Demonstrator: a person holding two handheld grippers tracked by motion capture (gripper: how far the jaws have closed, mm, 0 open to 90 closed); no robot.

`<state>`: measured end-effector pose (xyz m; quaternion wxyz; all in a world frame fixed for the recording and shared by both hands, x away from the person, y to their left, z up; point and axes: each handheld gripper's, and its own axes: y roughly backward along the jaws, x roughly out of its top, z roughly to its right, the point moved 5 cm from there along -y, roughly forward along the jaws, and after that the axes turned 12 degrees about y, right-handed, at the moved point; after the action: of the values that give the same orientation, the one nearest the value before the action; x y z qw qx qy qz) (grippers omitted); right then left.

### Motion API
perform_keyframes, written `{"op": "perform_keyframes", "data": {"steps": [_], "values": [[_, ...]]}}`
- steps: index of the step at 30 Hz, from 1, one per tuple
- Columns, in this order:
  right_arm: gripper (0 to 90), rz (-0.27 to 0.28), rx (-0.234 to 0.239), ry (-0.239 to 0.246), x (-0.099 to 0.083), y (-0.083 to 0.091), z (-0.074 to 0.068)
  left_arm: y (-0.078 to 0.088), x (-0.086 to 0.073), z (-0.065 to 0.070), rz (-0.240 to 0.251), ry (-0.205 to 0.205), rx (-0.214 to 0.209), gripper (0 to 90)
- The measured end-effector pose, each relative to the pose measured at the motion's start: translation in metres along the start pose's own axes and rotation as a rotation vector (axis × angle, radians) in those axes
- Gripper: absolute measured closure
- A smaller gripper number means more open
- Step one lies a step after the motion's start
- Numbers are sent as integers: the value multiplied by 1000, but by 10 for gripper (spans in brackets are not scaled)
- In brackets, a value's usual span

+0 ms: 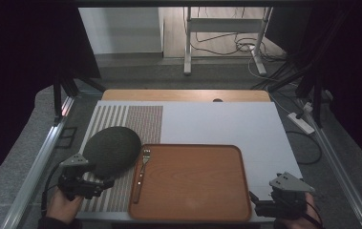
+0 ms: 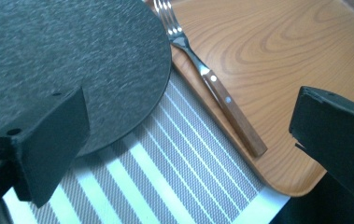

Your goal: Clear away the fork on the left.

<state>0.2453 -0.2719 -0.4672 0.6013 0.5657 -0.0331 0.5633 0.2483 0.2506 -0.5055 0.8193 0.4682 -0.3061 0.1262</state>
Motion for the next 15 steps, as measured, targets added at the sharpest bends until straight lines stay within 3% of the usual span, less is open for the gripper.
{"op": "perform_keyframes", "data": {"steps": [15], "values": [[0, 2, 0, -8, 0, 1, 1, 20, -14, -4, 38, 45, 16, 0]]}}
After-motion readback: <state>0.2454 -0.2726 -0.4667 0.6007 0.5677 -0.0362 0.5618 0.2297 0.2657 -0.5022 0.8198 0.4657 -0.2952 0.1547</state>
